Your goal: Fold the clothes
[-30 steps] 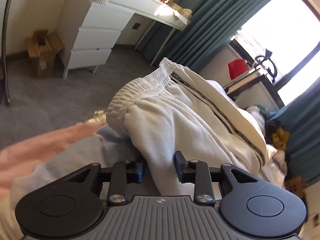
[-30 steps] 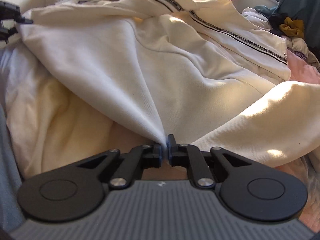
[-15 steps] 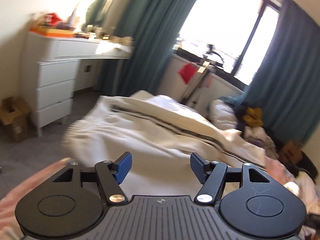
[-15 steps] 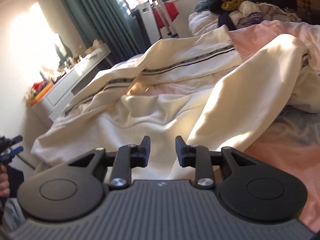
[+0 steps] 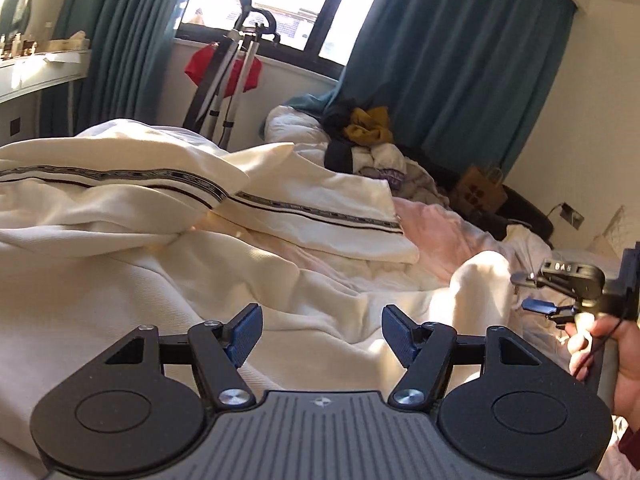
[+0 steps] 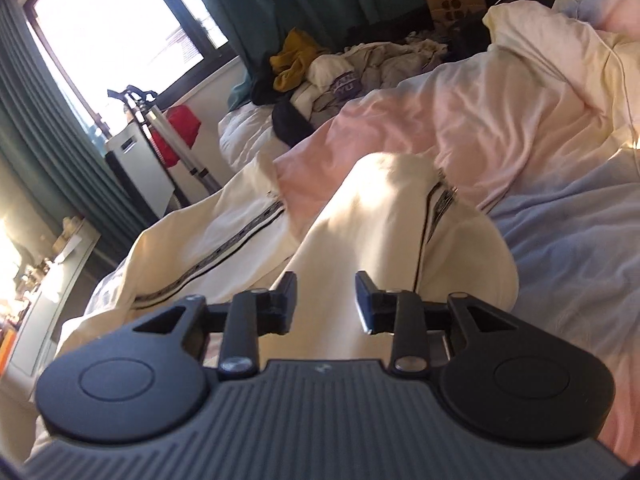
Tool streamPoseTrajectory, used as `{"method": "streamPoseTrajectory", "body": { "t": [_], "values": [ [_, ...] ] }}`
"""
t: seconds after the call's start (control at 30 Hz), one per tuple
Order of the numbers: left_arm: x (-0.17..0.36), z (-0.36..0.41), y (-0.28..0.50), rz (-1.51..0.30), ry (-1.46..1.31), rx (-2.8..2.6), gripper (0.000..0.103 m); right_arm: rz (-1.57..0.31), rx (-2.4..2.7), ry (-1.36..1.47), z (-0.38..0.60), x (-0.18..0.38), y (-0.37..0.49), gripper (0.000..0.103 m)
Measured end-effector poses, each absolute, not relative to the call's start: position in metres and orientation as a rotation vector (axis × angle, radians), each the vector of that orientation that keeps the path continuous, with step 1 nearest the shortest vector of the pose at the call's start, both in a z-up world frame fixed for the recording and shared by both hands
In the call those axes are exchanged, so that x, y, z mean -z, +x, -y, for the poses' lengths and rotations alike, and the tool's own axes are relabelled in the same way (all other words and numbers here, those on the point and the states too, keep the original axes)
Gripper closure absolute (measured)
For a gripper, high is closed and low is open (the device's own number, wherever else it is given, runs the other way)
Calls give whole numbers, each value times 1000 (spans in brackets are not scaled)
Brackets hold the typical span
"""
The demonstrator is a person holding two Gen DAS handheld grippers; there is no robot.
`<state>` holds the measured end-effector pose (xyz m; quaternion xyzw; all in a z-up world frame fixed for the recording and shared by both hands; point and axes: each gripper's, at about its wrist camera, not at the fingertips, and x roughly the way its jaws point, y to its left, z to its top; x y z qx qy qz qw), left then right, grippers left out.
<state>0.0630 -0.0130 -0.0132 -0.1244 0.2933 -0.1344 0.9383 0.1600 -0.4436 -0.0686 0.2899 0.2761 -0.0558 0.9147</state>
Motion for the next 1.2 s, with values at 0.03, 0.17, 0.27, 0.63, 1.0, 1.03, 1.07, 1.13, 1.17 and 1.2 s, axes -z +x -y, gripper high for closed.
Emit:
{"method": "streamPoseTrajectory", "body": {
  "t": [0.03,0.17,0.27,0.63,1.0,1.03,1.07,1.13,1.17,1.2],
  "values": [
    [20,18,67,-608,-243,285,35,-562,142,614,452,76,166,31],
    [49,16,83,-641,-223,310,35,-577,203,744,480,114,189,24],
    [69,12,94,-664,-218,321,35,-557,178,881,495,139,201,25],
    [92,-6,115,-714,-295,322,35,-346,29,842,467,96,225,91],
    [84,-8,107,-673,-294,338,35,-75,73,828,498,54,168,91],
    [84,-7,106,-673,-291,339,35,-172,154,887,513,72,169,91],
    [84,-6,106,-676,-290,339,35,-286,227,952,529,91,170,91],
    [84,-5,105,-681,-286,343,35,-481,324,1074,555,131,168,91],
    [84,-4,104,-683,-283,345,35,-543,357,1130,565,149,164,91],
    [84,-3,103,-684,-279,348,35,-570,385,1185,572,162,157,91]
  ]
}}
